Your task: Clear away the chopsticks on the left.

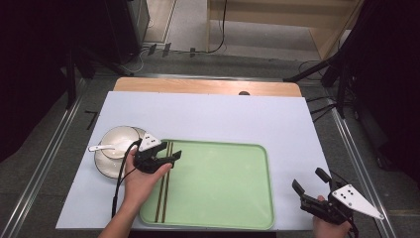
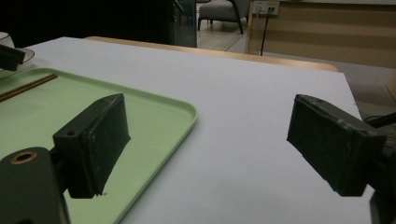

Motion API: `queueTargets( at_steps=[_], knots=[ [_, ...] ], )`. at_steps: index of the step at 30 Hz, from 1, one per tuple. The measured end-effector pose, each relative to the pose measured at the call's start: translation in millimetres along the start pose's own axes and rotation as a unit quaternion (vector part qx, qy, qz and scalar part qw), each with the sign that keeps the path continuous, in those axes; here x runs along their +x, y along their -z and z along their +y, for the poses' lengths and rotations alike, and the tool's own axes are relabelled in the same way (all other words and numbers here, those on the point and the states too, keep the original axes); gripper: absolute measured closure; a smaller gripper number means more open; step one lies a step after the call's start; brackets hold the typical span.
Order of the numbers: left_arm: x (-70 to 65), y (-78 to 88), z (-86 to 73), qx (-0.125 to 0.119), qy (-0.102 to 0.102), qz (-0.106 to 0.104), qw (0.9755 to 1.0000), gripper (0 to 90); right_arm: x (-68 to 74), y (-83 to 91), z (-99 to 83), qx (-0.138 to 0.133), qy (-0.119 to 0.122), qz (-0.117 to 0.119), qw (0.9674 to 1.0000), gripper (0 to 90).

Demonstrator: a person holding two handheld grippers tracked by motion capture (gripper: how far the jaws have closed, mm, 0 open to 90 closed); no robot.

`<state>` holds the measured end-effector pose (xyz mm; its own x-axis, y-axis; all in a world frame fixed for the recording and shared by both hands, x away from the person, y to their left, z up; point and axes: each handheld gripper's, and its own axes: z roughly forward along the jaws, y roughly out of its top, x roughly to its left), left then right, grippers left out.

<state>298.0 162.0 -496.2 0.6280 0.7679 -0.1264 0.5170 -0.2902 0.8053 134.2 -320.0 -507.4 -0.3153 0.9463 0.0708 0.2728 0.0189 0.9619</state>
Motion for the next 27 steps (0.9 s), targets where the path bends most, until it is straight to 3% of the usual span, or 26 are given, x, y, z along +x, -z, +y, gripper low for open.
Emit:
queueTargets(
  at_steps=[2, 5, 7, 10, 20, 27],
  knots=[
    [-0.7, 9.3, -2.0, -0.003, 0.002, -0.021, 0.9998, 11.9, 0.2, 0.0, -0.1, -0.001, 0.0, -0.001, 1.0, 13.1],
    [0.9, 21.3, -7.6, -0.015, -0.011, -0.053, 0.9984, 0.0, 0.6, -0.1, -0.3, 0.0, 0.001, -0.001, 1.0, 13.1],
    [4.9, 31.0, -12.9, -0.035, 0.002, -0.07, 0.9969, 0.0, 0.6, -0.1, -0.4, 0.001, 0.001, -0.002, 1.0, 13.1],
    [10.4, 42.6, -20.5, -0.05, 0.007, -0.078, 0.9956, 0.0, -0.1, -0.1, -0.8, 0.001, 0.002, -0.003, 1.0, 13.1],
    [25.7, 79.1, -46.6, -0.074, 0.0, -0.052, 0.9959, 0.0, -0.7, -0.9, -2.1, 0.005, 0.001, -0.006, 1.0, 13.1],
    [36.9, 101.6, -68.2, -0.076, -0.005, -0.038, 0.9964, 0.0, -1.7, -2.5, -4.2, 0.009, 0.002, -0.009, 0.9999, 13.1]
  ],
)
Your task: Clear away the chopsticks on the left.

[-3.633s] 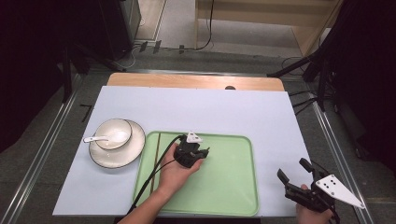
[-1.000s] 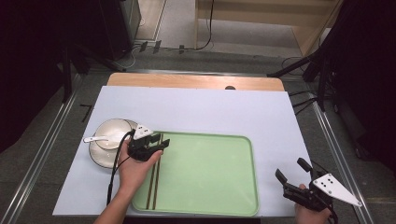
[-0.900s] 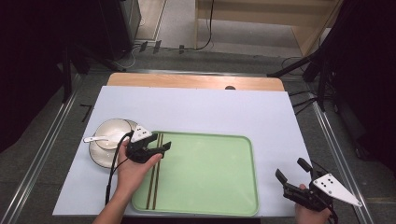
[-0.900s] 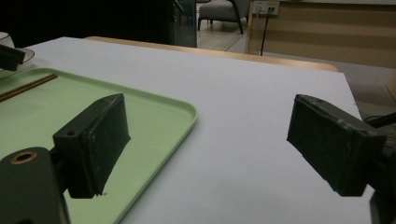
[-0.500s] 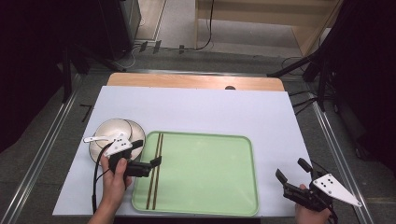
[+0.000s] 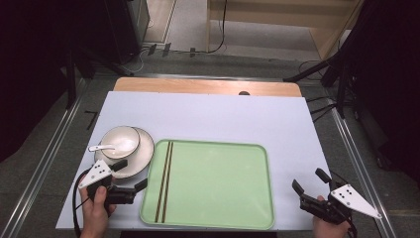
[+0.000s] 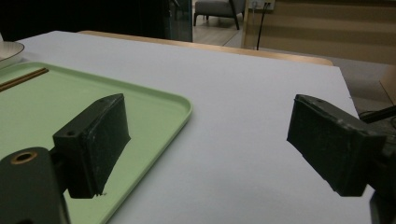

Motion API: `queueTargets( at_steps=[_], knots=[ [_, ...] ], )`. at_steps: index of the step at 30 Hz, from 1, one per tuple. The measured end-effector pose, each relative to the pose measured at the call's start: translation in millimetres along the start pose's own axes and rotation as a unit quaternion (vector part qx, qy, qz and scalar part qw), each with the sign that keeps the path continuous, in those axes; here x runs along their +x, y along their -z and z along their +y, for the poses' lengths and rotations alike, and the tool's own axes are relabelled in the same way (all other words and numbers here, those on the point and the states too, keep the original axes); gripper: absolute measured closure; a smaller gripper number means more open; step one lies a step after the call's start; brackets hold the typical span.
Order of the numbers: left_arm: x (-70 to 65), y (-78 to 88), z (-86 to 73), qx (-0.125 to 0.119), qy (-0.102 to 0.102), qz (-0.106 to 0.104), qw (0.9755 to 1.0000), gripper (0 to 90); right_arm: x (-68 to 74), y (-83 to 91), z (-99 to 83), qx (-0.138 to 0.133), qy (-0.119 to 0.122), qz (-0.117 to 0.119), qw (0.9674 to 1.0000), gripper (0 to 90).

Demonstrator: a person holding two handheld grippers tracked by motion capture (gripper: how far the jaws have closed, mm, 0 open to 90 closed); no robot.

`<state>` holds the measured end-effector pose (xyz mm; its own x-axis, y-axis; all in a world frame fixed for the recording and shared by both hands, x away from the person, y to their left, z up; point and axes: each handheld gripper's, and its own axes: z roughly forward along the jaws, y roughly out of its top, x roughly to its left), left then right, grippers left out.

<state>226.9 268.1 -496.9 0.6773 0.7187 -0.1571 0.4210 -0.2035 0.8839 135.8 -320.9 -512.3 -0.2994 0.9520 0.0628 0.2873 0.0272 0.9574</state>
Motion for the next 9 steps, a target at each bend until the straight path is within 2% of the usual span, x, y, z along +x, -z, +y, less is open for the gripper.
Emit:
queueTargets(
  at_steps=[4, 9],
  knots=[
    [9.2, 14.7, -7.9, 0.002, -0.002, 0.01, 0.9999, 0.0, -0.7, -0.2, -0.4, 0.002, -0.001, -0.003, 1.0, 13.1],
    [24.3, 25.9, -13.2, -0.002, 0.013, 0.023, 0.9996, 0.0, -1.9, 0.7, -1.1, 0.0, 0.001, -0.008, 1.0, 13.1]
  ],
)
